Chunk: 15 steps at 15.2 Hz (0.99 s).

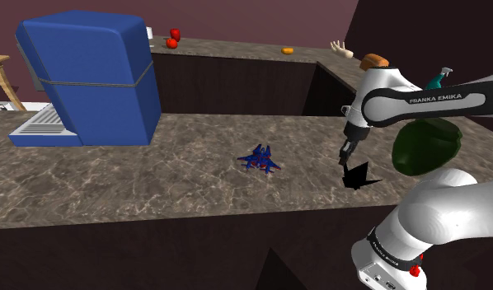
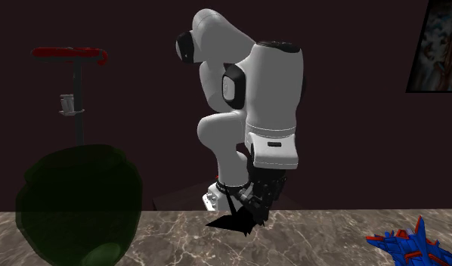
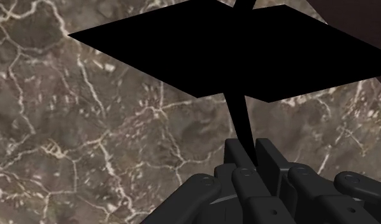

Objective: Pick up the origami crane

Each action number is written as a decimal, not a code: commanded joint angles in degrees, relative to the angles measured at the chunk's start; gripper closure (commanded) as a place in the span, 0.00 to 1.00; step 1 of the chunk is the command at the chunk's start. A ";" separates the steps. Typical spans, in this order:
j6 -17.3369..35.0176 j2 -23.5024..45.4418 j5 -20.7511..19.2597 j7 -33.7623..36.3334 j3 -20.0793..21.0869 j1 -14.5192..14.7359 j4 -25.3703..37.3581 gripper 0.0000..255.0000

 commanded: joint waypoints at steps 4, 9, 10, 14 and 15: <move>-0.02 0.01 0.00 -0.01 -0.01 0.00 -0.01 1.00; -3.82 -1.74 0.67 0.00 0.77 0.17 2.08 1.00; -4.78 -2.13 0.84 -0.01 0.96 0.22 2.65 1.00; -8.49 -3.45 1.50 -0.02 1.71 0.42 5.05 1.00; -9.38 -3.72 1.66 -0.03 1.89 0.48 5.68 1.00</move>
